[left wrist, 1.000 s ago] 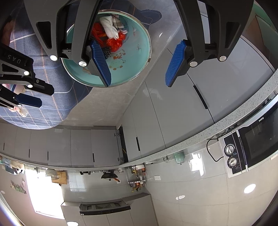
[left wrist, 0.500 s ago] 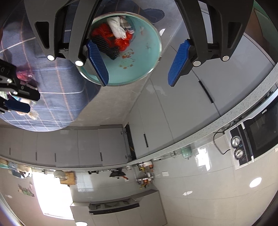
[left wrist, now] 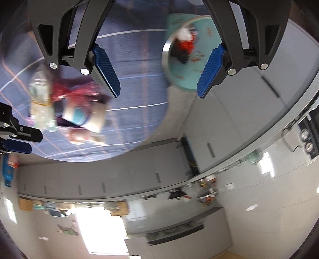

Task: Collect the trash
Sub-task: 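Grasp the clear plastic bag bundle with yellow band using the left tool, then grasp the red cellophane wrapper with the right tool while the left tool holds the bag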

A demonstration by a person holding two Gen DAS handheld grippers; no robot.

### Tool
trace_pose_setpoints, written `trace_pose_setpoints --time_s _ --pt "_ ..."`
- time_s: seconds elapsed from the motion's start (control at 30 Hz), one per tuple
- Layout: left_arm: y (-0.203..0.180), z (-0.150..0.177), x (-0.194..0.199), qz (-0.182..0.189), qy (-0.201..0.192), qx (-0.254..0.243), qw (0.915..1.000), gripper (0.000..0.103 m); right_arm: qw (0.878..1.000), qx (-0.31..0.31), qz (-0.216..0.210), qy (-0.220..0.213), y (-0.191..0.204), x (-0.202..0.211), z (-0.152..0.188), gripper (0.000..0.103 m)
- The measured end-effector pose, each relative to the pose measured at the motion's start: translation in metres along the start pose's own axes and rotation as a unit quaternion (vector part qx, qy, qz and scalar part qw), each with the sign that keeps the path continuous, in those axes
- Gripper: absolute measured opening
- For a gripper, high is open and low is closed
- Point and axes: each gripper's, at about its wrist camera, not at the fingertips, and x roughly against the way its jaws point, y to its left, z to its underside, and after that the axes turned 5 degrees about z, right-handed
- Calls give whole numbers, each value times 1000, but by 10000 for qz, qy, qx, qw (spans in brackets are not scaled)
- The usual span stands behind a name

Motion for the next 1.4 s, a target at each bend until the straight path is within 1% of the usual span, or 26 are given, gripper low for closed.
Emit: trace_pose_setpoints --time_s 0.03,0.23,0.3,0.37,0.5,0.6,0.7,0.73,0.77,0.8,0.87,0.9,0.97,1.1,1.2,1.27,1.37,1.4 --pt "-15 -2 0 124 0 -67 9999 78 9999 -56 99 14 -10 3 4 55" --pt "-68 -9 -7 609 16 -291 9977 78 9971 -351 645 174 -65 15 31 56" --pt "-83 -10 -9 723 35 -370 9967 78 9960 -414 764 214 -78 18 40 58" --pt "-101 -11 -12 880 55 -449 9951 78 9948 -453 865 283 -89 21 52 58" --pt "-125 -7 -16 1094 163 -577 9922 78 9930 -586 939 401 -103 23 70 58" --pt "-140 -3 -22 1201 300 -686 9899 78 9922 -714 917 450 -109 21 77 58" --pt "-150 1 -25 1385 456 -693 9869 77 9924 -739 886 435 -108 23 81 58" --pt "-154 2 -27 1407 492 -718 9862 68 9924 -762 872 405 -108 24 81 58" --pt "-158 3 -29 1493 558 -775 9842 53 9925 -775 862 381 -109 25 81 58" --pt "-161 4 -30 1563 610 -809 9825 48 9925 -787 860 356 -109 25 80 58" --pt "-168 5 -30 1663 647 -937 9795 29 9923 -827 859 325 -110 27 79 58" --pt "-169 5 -28 1684 626 -991 9787 26 9923 -840 855 310 -110 27 79 58" --pt "-168 3 -21 1664 509 -1037 9793 21 9923 -833 873 290 -110 28 79 58" --pt "-146 -10 3 1612 177 -873 9829 20 9926 -829 834 309 -109 25 79 58" --pt "-112 -21 18 1386 -20 -590 9886 20 9937 -790 728 316 -103 23 76 58" --pt "-88 -25 21 1076 -77 -439 9932 20 9954 -684 593 301 -93 21 73 58" --pt "-56 -21 15 741 49 -187 9971 20 9974 -517 407 284 -75 16 67 58" --pt "-51 -20 13 681 76 -151 9975 20 9982 -447 304 275 -67 14 64 58"
